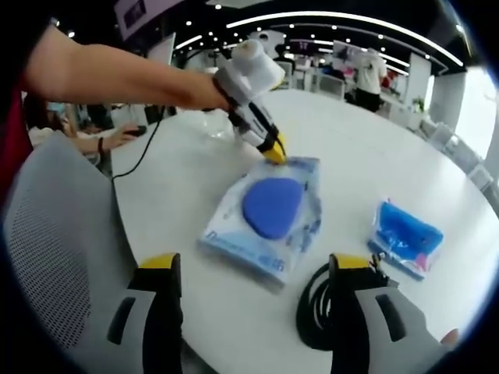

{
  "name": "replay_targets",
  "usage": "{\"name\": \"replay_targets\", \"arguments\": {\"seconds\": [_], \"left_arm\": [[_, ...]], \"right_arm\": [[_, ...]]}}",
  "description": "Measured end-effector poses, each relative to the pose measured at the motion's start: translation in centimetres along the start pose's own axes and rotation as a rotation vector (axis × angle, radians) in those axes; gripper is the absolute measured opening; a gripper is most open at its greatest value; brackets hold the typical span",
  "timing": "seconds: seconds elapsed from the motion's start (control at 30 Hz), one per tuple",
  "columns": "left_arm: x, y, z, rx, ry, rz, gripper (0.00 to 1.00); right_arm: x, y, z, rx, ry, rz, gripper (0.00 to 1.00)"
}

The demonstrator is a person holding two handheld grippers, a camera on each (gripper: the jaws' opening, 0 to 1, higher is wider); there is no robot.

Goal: Arrange the tabletop items into an orderly group along one side of the table until the central work area is clear of visible clutter.

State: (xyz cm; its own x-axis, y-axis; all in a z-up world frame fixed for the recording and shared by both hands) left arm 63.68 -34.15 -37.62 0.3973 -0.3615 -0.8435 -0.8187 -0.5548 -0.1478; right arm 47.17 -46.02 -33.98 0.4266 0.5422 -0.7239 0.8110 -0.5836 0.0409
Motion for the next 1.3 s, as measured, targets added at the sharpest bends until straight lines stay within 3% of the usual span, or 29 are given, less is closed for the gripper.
{"name": "replay_targets", "arguments": {"seconds": [0.07, 0.3, 0.5, 0.8, 1.0, 1.3], "left_arm": [[0.0, 0.0, 0.0, -0.001, 0.000, -0.001, 0.00], [-0.1, 0.1, 0.1, 0.002, -0.005, -0.005, 0.00], [-0.1, 0.1, 0.1, 0.002, -0.011, -0.003, 0.00], [-0.1, 0.0, 0.1, 0.001, -0.015, 0.002, 0.00], [-0.1, -0.2, 0.2, 0.001, -0.019, -0.005, 0.00], [-1.1, -1.1, 0.7, -0.035, -0.023, -0.032, 0.00]], "right_arm": [[0.1, 0.1, 0.2, -0.040, -0.017, 0.008, 0.67], [0.9, -0.4, 1.0, -0.340, -0.096, 0.011, 0.32], [2.3, -0.8, 0.7, -0.394, -0.098, -0.017, 0.30], [3.8, -0.7, 1.0, -0.475, -0.130, -0.047, 0.16], [3.8, -0.5, 1.2, -0.529, -0.153, -0.044, 0.06], [2.9, 1.1, -0.2, -0.593, -0.145, -0.012, 0.03]]}}
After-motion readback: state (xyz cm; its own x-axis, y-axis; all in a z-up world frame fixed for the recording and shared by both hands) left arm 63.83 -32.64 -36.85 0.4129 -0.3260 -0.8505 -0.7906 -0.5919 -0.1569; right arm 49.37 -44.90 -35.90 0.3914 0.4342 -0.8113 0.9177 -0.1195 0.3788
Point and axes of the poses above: the point that each gripper's makers call its tool centre point, and the gripper's own axes: x roughly forward along the fingers, y roughly to its right, z roughly out of its underside, the point moved 1 cm from there along -x, roughly backward along the fingers, and after that the axes turned 6 degrees about -y, right-handed, at the moved point
